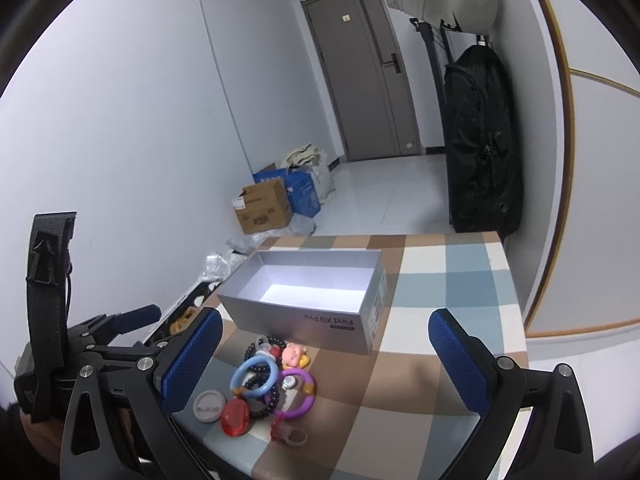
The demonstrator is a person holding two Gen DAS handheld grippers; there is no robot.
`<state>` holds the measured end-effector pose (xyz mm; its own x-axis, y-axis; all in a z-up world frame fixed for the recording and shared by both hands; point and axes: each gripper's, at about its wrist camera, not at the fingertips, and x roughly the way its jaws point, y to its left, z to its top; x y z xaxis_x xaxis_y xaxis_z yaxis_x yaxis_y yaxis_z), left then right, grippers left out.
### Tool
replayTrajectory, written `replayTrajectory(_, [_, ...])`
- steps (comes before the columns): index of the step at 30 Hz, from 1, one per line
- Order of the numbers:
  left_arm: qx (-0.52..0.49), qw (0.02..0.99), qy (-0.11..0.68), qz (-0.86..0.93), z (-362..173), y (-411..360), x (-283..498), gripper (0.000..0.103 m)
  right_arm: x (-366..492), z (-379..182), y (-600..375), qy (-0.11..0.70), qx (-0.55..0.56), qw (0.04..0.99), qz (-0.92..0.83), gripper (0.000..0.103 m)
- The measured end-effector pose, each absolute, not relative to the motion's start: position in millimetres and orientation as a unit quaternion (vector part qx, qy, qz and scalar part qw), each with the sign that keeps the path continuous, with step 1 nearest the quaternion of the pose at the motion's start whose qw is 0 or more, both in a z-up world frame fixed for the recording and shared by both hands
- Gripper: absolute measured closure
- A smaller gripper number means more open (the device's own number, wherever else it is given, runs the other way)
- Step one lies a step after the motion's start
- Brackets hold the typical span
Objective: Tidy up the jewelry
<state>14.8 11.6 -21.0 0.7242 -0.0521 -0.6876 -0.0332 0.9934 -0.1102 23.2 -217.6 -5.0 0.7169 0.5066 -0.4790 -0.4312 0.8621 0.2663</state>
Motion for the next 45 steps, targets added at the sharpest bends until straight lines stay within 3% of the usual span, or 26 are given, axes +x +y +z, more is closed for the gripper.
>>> replayTrajectory(13, [-0.034,0.88,0.471,-0.045,-44,34,7,0.002,42,-19,-209,0.322,0.071,0.906,0.264,0.0])
replayTrajectory(18, [-0.008,0.85,0.525,-0.045,-63,31,1,0.012,49,-23,-206,0.332,0.076,0.9,0.272,0.0])
replayTrajectory(26, [0.016,0.829,0.557,-0.044,-72,27,4,0.037,56,-27,-202,0.343,0.08,0.894,0.279,0.0])
replayTrajectory(34, [0.038,0.828,0.555,-0.072,-73,14,3,0.039,59,-27,-204,0.344,0.088,0.893,0.279,0.0])
replayTrajectory(36, [0.034,0.827,0.555,-0.078,-73,15,4,0.045,59,-27,-206,0.344,0.09,0.893,0.278,0.0])
replayTrajectory(39, [0.034,0.83,0.551,-0.08,-72,17,7,0.064,58,-27,-207,0.342,0.092,0.893,0.278,0.0])
replayTrajectory(45, [0.027,0.829,0.553,-0.083,-71,15,9,0.066,58,-26,-210,0.344,0.099,0.891,0.279,0.0])
